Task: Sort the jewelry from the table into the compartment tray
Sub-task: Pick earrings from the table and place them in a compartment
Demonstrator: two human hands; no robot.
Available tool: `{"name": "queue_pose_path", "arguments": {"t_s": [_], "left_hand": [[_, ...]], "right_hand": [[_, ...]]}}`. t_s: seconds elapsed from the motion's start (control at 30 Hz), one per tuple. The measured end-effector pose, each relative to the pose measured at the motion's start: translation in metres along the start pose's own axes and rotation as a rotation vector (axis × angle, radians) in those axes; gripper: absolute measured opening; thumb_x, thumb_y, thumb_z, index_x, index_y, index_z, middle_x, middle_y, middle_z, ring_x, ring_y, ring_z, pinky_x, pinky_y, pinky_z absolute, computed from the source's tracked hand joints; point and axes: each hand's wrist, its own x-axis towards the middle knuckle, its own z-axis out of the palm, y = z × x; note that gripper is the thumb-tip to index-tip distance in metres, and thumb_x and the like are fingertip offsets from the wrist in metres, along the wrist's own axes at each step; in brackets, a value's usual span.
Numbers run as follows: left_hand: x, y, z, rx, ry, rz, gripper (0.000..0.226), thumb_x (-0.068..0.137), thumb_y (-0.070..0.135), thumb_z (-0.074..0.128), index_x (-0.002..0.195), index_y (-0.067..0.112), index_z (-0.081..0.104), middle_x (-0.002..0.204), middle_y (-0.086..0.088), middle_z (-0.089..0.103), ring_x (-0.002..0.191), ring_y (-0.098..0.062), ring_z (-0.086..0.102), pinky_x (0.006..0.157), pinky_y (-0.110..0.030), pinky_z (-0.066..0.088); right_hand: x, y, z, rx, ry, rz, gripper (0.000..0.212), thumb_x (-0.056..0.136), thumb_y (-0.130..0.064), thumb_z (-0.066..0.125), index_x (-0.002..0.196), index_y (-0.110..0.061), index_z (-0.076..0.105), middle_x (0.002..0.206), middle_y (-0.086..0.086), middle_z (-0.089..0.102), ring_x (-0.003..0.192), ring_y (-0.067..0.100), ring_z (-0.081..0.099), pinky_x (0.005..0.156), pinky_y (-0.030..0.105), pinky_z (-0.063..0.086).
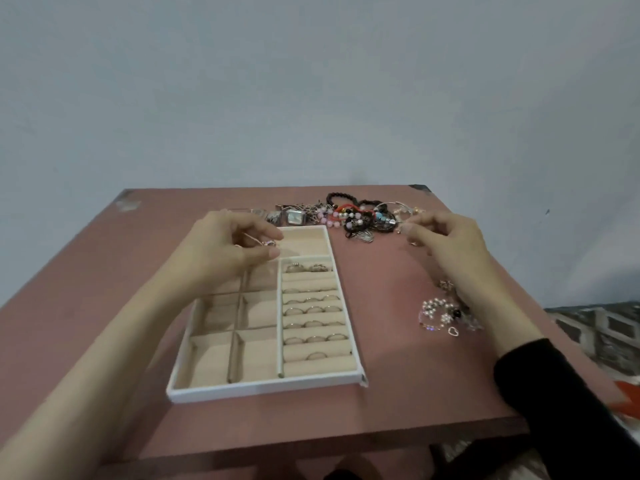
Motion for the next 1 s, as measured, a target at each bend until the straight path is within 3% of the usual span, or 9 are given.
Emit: {"name": "queue_pose_path", "arguments": {"t_s": [0.07,0.2,0.3,0.37,0.53,0.67,0.77,0.9,1.0], "left_hand": [[-0.011,-0.014,-0.017,-0.03,0.033,-0.025,0.015,0.074,0.009,0.075,0.083,0.021,0.072,0.063,0.001,0.06,0.066,-0.012,0.051,0.063,-0.02,0.042],[-0.025,-0.032,-0.035,-0.011,0.074,-0.052,0.012,0.077,0.01,0.073,0.084,0.02,0.073,0.083,-0.016,0.071,0.076,-0.021,0.062,0.082,-0.038,0.049],[-0.028,-0.039,-0.038,0.092,0.093,-0.01,0.012,0.077,0.017,0.074,0.079,0.029,0.073,0.067,0.01,0.068,0.057,0.001,0.056,0.063,-0.014,0.043],[-0.028,-0.039,-0.038,0.155,0.073,0.01,0.011,0.077,0.018,0.074,0.08,0.029,0.074,0.06,0.014,0.064,0.047,0.003,0.048,0.051,-0.005,0.033],[-0.024,-0.037,-0.038,0.231,-0.024,0.021,0.01,0.076,0.017,0.074,0.082,0.025,0.076,0.064,0.011,0.068,0.053,0.007,0.054,0.054,-0.003,0.036],[-0.019,-0.04,-0.038,0.27,-0.086,-0.006,0.007,0.076,0.02,0.075,0.081,0.025,0.076,0.058,0.019,0.066,0.056,0.009,0.055,0.055,-0.003,0.036],[-0.019,-0.044,-0.036,0.3,-0.09,0.006,0.006,0.076,0.026,0.075,0.082,0.027,0.075,0.043,0.022,0.051,0.048,0.004,0.046,0.05,-0.009,0.033],[-0.022,-0.05,-0.034,0.167,0.016,0.041,0.009,0.08,0.023,0.069,0.082,0.03,0.073,0.064,0.016,0.068,0.061,-0.009,0.057,0.065,-0.019,0.046],[-0.022,-0.052,-0.034,0.17,0.219,0.048,0.014,0.083,0.016,0.063,0.084,0.027,0.072,0.062,0.015,0.061,0.054,-0.002,0.05,0.056,-0.006,0.037]], "right_hand": [[-0.01,-0.017,0.017,0.095,-0.072,-0.014,0.004,0.084,-0.007,0.064,0.084,-0.008,0.068,0.07,0.004,0.061,0.051,-0.008,0.051,0.049,0.005,0.038],[-0.025,-0.044,0.052,0.098,-0.225,-0.055,0.006,0.085,-0.012,0.064,0.085,-0.009,0.07,0.071,-0.001,0.063,0.056,-0.006,0.051,0.049,0.005,0.038],[-0.029,-0.055,0.073,0.089,-0.302,-0.075,0.006,0.084,-0.015,0.066,0.084,-0.011,0.071,0.071,-0.001,0.063,0.066,0.001,0.053,0.058,0.009,0.04],[-0.03,-0.061,0.085,0.075,-0.345,-0.09,0.006,0.084,-0.016,0.067,0.083,-0.011,0.071,0.072,0.002,0.061,0.067,0.005,0.052,0.058,0.012,0.04],[-0.027,-0.077,0.106,-0.105,-0.441,-0.168,0.008,0.081,-0.023,0.069,0.076,-0.018,0.073,0.079,0.018,0.067,0.066,0.013,0.052,0.057,0.024,0.041],[-0.024,-0.085,0.116,-0.214,-0.506,-0.225,0.01,0.083,-0.025,0.067,0.078,-0.018,0.074,0.063,-0.005,0.061,0.046,-0.003,0.047,0.046,0.009,0.034],[-0.023,-0.087,0.123,-0.261,-0.53,-0.244,0.01,0.083,-0.026,0.068,0.079,-0.018,0.074,0.065,-0.008,0.062,0.046,-0.004,0.047,0.047,0.01,0.032],[-0.022,-0.088,0.131,-0.346,-0.59,-0.278,0.011,0.084,-0.022,0.066,0.078,-0.015,0.073,0.066,-0.007,0.064,0.052,-0.003,0.049,0.049,0.008,0.034],[-0.023,-0.087,0.14,-0.411,-0.605,-0.292,0.011,0.084,-0.021,0.063,0.077,-0.019,0.071,0.066,-0.008,0.064,0.056,-0.003,0.051,0.052,0.006,0.036]]}}
